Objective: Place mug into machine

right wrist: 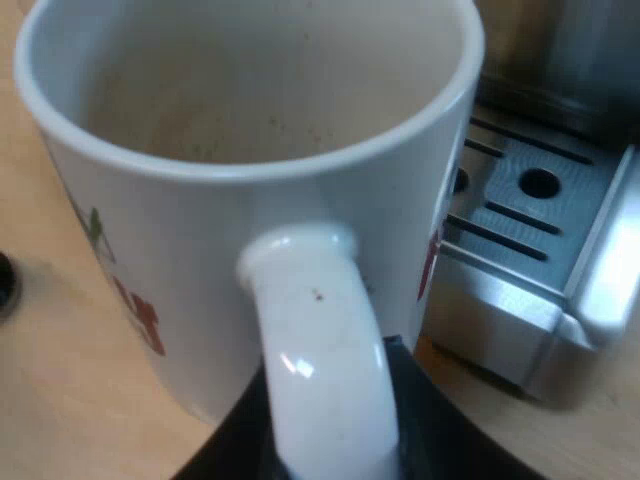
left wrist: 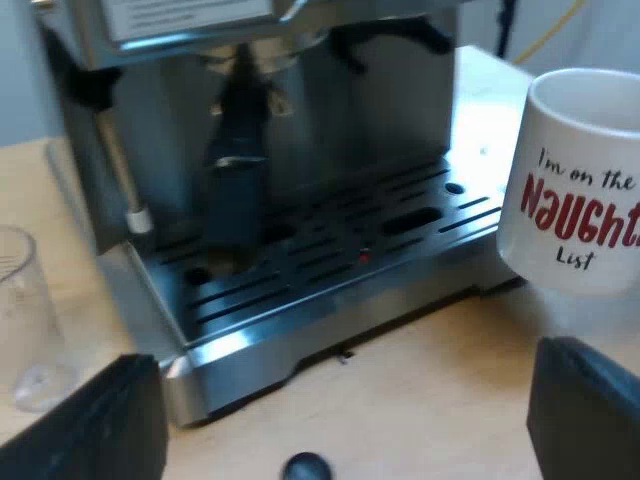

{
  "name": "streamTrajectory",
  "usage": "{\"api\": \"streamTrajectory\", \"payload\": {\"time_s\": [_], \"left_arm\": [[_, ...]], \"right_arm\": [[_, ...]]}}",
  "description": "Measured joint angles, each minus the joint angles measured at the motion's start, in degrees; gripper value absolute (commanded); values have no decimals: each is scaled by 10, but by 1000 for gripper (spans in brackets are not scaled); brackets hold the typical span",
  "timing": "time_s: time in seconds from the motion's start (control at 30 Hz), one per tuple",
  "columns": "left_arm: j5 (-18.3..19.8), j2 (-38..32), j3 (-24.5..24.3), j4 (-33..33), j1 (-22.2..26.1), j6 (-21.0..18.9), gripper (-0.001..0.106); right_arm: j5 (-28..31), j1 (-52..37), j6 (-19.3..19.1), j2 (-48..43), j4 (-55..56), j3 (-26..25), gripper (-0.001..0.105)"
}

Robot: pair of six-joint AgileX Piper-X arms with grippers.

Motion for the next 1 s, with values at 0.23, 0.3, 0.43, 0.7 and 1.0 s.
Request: {"api": "streamTrajectory", "payload": {"time_s": [0.23,0.3,0.43,0.7,1.0], "left_arm": [[110,24,8,-4,85,31,81],[151,41,10,-4,112,45,81],[167,62,10,-14,143,64,81],[194,83,10,-26,156,69,81],[230,83,10,-26,156,69,81]], "right_arm": [[18,24,24,81,-62,-15,0],[26,24,29,107,-68,-29,0],[30,24,33,145,-74,-56,0],[35,24,34,227,-124,-88,0],[53,24,36,297,-145,-131,0]]}}
